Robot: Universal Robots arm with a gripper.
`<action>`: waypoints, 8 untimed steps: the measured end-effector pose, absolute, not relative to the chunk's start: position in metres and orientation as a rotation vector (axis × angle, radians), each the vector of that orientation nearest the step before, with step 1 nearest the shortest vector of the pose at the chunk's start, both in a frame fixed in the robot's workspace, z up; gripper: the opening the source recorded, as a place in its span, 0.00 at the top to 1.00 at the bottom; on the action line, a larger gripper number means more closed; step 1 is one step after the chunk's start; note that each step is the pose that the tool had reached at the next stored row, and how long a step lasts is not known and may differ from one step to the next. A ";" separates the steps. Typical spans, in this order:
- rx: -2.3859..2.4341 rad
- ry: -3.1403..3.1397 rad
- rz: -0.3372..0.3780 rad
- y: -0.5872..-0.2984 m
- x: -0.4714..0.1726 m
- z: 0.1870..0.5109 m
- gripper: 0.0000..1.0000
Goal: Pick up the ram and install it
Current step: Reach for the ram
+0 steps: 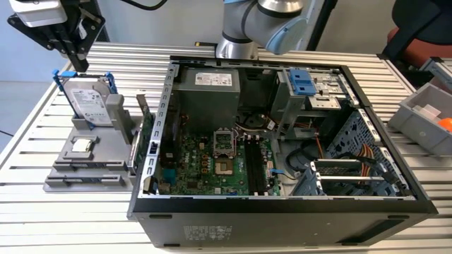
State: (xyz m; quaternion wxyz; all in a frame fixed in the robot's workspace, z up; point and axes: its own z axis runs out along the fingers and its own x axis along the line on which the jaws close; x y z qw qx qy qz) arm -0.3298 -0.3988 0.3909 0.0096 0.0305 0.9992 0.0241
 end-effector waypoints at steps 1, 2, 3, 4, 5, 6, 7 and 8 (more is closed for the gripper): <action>0.095 3.120 0.075 -0.399 -0.331 0.391 1.00; 0.095 3.120 0.075 -0.399 -0.331 0.391 1.00; 0.094 3.120 0.075 -0.399 -0.332 0.391 1.00; 0.094 3.120 0.075 -0.399 -0.333 0.391 1.00; 0.094 3.120 0.075 -0.399 -0.334 0.391 1.00; 0.094 3.120 0.075 -0.399 -0.335 0.391 1.00; 0.093 3.120 0.075 -0.399 -0.336 0.391 1.00; 0.093 3.120 0.075 -0.399 -0.337 0.391 1.00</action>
